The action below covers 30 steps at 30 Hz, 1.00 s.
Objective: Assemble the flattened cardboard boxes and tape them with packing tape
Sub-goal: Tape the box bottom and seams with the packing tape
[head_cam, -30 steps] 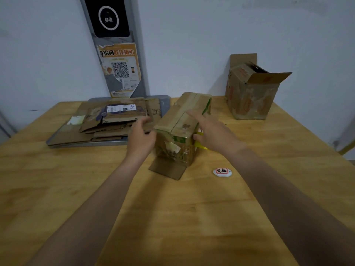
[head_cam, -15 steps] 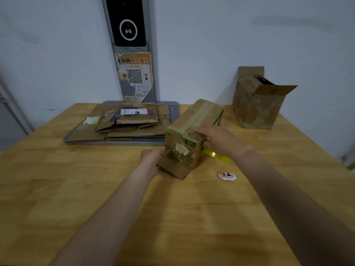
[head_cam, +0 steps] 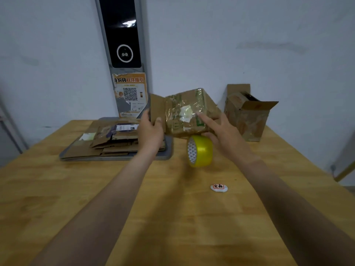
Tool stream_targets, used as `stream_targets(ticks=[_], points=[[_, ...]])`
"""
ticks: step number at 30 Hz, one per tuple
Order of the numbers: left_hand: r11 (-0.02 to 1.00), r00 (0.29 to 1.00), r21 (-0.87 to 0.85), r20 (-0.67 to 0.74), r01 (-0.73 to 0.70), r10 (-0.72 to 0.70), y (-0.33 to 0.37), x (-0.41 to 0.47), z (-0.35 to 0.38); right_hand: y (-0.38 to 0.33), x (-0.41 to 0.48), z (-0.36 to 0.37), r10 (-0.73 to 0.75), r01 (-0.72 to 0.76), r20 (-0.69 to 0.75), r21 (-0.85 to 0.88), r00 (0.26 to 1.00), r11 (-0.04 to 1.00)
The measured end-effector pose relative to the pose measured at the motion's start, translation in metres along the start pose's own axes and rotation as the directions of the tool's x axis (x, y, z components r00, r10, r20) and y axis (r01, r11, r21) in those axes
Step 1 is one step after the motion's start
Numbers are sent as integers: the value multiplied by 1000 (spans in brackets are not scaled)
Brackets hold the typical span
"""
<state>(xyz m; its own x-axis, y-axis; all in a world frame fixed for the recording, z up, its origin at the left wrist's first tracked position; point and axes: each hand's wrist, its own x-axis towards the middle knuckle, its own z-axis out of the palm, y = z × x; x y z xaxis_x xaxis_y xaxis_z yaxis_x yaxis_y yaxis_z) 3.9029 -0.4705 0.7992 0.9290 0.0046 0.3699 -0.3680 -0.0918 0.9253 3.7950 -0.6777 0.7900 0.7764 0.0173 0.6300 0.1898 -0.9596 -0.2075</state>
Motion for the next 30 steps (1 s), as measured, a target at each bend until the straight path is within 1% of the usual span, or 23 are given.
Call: stream_targets(ticks=[2, 5, 7, 8, 10, 12, 14, 16, 18, 20, 22, 23, 24, 25, 26, 27, 28, 29, 30], points=[[990, 991, 50, -23, -130, 132, 27, 14, 4, -11, 8, -18, 17, -18, -98, -16, 995, 1000], [939, 947, 133, -15, -316, 321, 67, 31, 9, -27, 20, -43, 37, -41, -248, -8, 968, 999], [909, 920, 153, 16, -388, 391, 90, 39, 14, -36, 27, -57, 39, -23, -351, 49, 936, 999], [897, 912, 168, 31, -409, 410, 99, 43, 17, -39, 30, -62, 37, -10, -375, 72, 926, 997], [881, 903, 206, 40, -427, 428, 112, 49, 20, -42, 35, -68, 34, 3, -372, 99, 927, 995], [878, 903, 221, 41, -425, 427, 114, 53, 22, -38, 37, -69, 32, 5, -387, 95, 922, 995], [864, 904, 269, 99, -426, 415, 111, 55, 25, -30, 39, -66, 57, -23, -393, 91, 918, 996], [865, 917, 306, 178, -397, 358, 103, 55, 28, -22, 39, -56, 103, -70, -355, 105, 929, 992], [880, 928, 307, 205, -363, 311, 97, 53, 29, -15, 37, -44, 148, -94, -347, 168, 926, 981], [891, 927, 272, 200, -363, 317, 97, 50, 26, -9, 37, -35, 159, -86, -359, 213, 920, 973], [907, 923, 204, 196, -369, 332, 101, 40, 21, -6, 40, -27, 150, -72, -342, 230, 928, 971], [901, 918, 197, 181, -386, 354, 103, 33, 18, -6, 41, -24, 142, -64, -332, 235, 932, 970], [882, 909, 226, 162, -413, 384, 106, 24, 15, -7, 43, -21, 134, -58, -327, 231, 935, 971], [862, 902, 268, 172, -430, 396, 108, 15, 11, -8, 45, -18, 130, -57, -326, 223, 937, 973], [857, 903, 299, 229, -420, 363, 110, 6, 8, -8, 46, -16, 130, -60, -324, 217, 937, 974], [869, 904, 316, 326, -381, 278, 111, -4, 5, -9, 47, -14, 132, -64, -318, 216, 939, 974], [887, 889, 330, 428, -324, 165, 111, -13, 4, -9, 48, -12, 132, -65, -309, 217, 942, 974], [887, 859, 364, 508, -285, 68, 110, -22, 5, -8, 48, -10, 126, -60, -302, 218, 945, 974], [868, 828, 402, 560, -290, 17, 108, -29, 8, -7, 48, -10, 115, -51, -299, 214, 947, 975]])
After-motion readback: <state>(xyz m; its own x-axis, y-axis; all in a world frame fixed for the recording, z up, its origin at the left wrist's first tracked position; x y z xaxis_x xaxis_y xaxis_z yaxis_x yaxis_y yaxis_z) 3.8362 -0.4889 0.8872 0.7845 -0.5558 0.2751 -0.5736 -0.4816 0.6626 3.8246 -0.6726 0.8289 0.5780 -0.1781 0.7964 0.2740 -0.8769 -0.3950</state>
